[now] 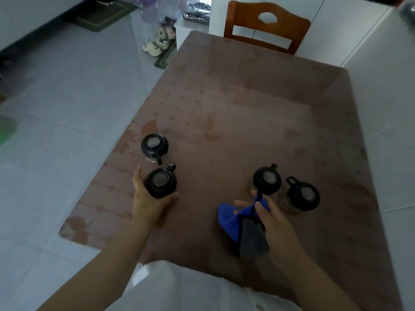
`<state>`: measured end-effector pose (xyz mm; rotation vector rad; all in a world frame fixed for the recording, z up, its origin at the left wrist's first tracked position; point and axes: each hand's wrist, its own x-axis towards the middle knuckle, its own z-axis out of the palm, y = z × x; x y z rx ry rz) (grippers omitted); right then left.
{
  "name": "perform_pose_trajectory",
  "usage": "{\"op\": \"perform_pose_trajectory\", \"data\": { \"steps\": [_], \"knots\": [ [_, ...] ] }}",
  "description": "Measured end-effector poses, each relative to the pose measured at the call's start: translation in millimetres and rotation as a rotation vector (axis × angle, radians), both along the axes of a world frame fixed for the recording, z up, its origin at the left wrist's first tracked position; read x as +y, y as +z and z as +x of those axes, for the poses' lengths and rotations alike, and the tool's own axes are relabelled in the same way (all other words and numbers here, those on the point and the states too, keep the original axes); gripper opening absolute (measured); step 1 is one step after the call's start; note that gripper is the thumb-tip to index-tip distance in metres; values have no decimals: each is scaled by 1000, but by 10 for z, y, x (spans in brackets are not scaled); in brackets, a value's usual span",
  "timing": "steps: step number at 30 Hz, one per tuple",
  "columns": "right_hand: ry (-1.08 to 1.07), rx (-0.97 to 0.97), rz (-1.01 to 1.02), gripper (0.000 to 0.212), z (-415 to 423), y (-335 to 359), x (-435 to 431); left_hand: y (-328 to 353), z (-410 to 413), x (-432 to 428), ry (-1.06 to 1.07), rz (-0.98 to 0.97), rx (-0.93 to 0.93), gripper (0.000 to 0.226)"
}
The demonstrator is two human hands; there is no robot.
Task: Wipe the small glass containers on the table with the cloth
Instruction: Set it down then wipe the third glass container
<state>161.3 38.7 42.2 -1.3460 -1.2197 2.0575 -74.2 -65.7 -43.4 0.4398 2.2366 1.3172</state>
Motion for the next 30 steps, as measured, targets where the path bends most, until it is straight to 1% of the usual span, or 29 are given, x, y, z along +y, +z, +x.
{"op": "perform_pose_trajectory", "data": {
  "steps": [2, 4, 6, 8, 10, 13, 15, 17, 21, 23, 26, 30],
  "knots": [
    [-75, 28, -34, 19, -1, -18, -20, 21, 36, 2, -15, 25, 3, 108],
    [-147, 42, -53, 15, -15, -25, -34, 60, 78, 19, -29, 66, -20, 96],
    [-207, 26, -71, 12, -29, -8, -25, 127, 128, 61, -60, 120, -36, 79],
    [-271, -11, -71, 11, -30, 23, 4, 250, 216, 122, -113, 165, -43, 71],
    [-350, -47, -31, 12, -41, 78, 40, 409, 325, 189, -170, 208, -33, 70],
    [-411, -68, 145, 14, -123, 201, 79, 622, 478, 267, -229, 274, -62, 67],
    [-356, -94, 326, 15, -224, 312, 60, 748, 590, 317, -274, 312, -102, 65],
    [-256, -108, 470, 18, -339, 393, -5, 844, 704, 369, -307, 343, -117, 65],
    [-77, -111, 647, 30, -459, 362, -203, 931, 875, 450, -362, 377, -113, 68],
    [-36, -61, 676, 31, -454, 374, -248, 965, 920, 458, -384, 379, -103, 69],
    [-24, 2, 669, 31, -392, 423, -205, 1031, 974, 469, -410, 397, -107, 69],
    [-80, 35, 639, 27, -336, 465, -129, 1101, 1046, 488, -424, 427, -136, 68]
  ]
}}
